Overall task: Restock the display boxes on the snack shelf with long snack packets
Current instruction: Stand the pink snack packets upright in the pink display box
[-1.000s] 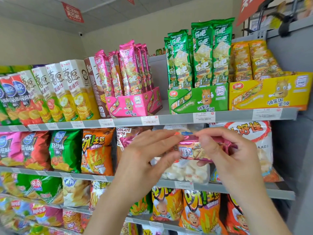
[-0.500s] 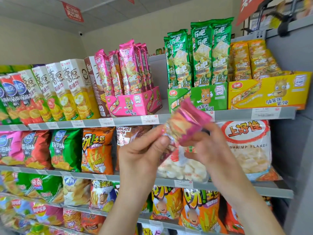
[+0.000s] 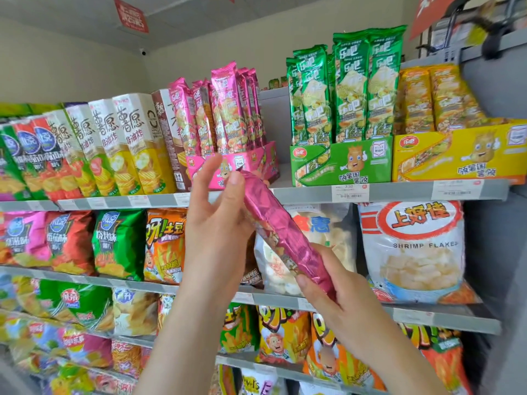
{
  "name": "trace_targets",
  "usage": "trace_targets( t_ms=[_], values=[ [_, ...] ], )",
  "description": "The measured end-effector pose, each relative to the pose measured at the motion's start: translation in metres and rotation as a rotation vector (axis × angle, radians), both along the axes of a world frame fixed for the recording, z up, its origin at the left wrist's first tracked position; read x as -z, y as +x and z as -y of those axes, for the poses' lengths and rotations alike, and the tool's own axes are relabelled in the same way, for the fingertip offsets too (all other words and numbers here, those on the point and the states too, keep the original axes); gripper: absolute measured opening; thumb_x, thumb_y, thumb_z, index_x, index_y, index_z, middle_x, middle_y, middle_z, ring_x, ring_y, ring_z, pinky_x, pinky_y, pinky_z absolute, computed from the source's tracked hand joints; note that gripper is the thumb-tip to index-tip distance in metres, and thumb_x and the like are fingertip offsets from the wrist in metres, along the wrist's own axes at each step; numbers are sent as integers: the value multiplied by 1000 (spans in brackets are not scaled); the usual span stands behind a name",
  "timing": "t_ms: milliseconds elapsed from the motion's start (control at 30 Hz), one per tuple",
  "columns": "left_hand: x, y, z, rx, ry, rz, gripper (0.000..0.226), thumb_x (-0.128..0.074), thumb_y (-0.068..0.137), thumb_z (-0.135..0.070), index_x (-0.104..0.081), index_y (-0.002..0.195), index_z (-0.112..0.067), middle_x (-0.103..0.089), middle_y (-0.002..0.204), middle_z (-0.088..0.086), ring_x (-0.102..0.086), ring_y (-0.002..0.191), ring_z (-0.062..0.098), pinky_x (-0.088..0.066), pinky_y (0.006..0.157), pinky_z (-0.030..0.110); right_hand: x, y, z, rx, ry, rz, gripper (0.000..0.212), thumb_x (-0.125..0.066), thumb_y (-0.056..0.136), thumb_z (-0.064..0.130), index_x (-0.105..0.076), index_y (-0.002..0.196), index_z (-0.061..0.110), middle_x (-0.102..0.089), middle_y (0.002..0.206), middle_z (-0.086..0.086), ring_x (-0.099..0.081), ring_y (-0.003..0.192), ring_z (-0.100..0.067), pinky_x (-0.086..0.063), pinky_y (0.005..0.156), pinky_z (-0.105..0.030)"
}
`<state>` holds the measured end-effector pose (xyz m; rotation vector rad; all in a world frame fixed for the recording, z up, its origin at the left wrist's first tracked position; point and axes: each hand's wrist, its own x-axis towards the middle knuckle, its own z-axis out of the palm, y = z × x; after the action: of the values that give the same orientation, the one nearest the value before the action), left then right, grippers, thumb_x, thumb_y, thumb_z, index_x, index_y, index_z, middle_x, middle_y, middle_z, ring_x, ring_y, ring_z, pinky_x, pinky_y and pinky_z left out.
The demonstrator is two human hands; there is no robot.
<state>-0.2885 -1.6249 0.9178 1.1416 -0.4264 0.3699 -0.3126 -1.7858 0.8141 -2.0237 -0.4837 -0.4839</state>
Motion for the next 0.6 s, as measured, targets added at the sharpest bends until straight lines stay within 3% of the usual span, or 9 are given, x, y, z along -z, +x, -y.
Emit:
trace_targets(
  t_ms=[100,200,300,433,533,600],
  values=[
    [0,4,-2,-52,54,21,25,-58,89,-36,-71,108,-26,-63,82,3,-57,74,15,-50,70,33,-1,-2,4,-8,5,-21,42,-42,84,70,-38,124,57,-59,73,24,-52,53,-3,-38,48,-12],
    [3,7,-5,-77,40,16,25,-58,88,-38,-77,94,-23,-68,80,1,-59,73,15,-51,71,34,-7,-3,9,-31,135,-12,40,-57,83,66,-47,121,62,-67,88,23,-59,60,-2,-44,54,-13],
    [2,13,-13,-103,24,1,29,-59,89,-39,-77,98,-18,-66,81,8,-55,75,23,-46,72,37,-12,-6,19,-60,241,33,44,-66,77,60,-57,120,55,-70,99,18,-65,74,0,-47,64,-10],
    [6,19,-32,-117,109,14,30,-62,87,-41,-76,103,-20,-66,74,2,-61,70,11,-56,72,25,-23,-6,35,-12,472,152,34,-75,76,48,-69,110,46,-72,93,4,-67,80,-19,-53,70,-17],
    [16,19,-45,-82,277,33,31,-66,77,-45,-75,103,-31,-67,67,1,-66,67,9,-57,71,23,-40,0,39,155,673,318,33,-75,72,47,-72,104,40,-75,95,15,-70,86,-2,-54,79,-16],
    [21,18,-49,-55,408,54,30,-66,76,-42,-75,105,-36,-72,74,3,-70,73,11,-56,71,21,-56,5,35,244,661,431,25,-69,81,44,-70,105,37,-72,89,26,-66,81,9,-50,74,-8]
  ],
)
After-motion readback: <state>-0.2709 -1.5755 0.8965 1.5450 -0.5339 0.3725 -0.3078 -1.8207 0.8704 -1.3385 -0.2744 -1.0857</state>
